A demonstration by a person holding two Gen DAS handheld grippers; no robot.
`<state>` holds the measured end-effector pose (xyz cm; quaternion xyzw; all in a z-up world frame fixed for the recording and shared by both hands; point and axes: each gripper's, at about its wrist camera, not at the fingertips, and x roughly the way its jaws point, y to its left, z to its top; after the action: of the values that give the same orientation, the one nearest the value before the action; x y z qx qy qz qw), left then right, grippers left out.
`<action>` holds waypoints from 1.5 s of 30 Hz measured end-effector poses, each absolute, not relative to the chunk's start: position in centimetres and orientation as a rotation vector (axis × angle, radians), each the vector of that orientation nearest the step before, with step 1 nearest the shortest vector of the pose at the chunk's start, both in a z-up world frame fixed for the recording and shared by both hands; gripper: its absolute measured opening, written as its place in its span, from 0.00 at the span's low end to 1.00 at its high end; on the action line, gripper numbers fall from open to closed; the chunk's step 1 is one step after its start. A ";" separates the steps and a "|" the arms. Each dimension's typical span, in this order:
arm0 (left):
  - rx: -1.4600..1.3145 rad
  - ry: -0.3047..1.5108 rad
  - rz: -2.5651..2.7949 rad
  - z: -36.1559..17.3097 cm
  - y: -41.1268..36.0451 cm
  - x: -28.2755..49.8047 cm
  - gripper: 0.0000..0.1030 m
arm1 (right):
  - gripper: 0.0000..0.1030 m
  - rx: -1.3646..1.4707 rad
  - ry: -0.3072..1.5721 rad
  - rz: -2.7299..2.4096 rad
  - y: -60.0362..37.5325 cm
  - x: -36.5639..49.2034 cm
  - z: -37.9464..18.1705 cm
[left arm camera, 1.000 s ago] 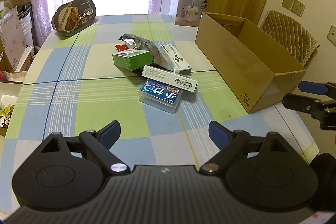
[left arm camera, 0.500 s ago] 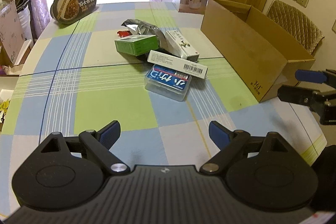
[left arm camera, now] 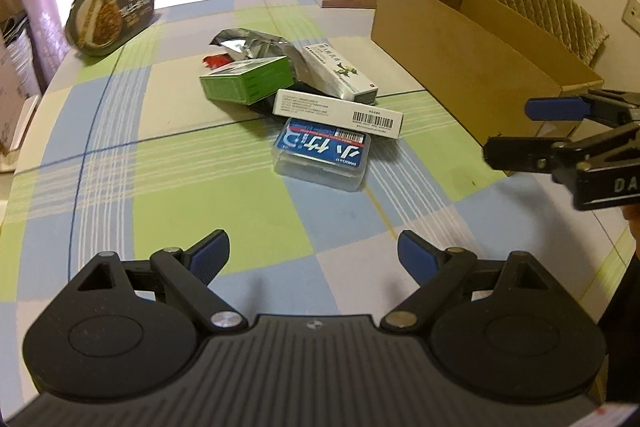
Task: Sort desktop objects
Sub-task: 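Withdraw both tools from the box back toward the remaining items, then grasp the blue toothpick box with the left tool while the right tool grasps the white medicine box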
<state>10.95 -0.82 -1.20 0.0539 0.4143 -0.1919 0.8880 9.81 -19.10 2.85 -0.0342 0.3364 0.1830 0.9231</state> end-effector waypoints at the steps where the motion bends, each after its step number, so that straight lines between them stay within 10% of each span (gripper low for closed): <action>1: 0.124 0.859 -0.409 -1.4 -1.0 11.3 0.86 | 0.88 -0.070 0.695 0.367 -19.0 10.1 2.6; 29: 0.263 0.794 -0.587 -6.8 -5.0 21.0 0.98 | 0.88 0.009 0.692 0.267 -19.4 16.0 -1.6; 34: 0.272 0.797 -0.599 -7.3 -5.2 21.6 0.82 | 0.88 -0.002 0.702 0.275 -19.4 16.7 -2.0; 45: 0.241 0.833 -0.561 -7.0 -0.6 19.3 0.81 | 0.88 -0.106 0.726 0.422 -17.6 19.8 -3.2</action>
<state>19.30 -0.58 -6.98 0.1151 0.3983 -0.2682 0.8696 19.84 -17.58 -3.19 -0.0514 0.3522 0.2046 0.9119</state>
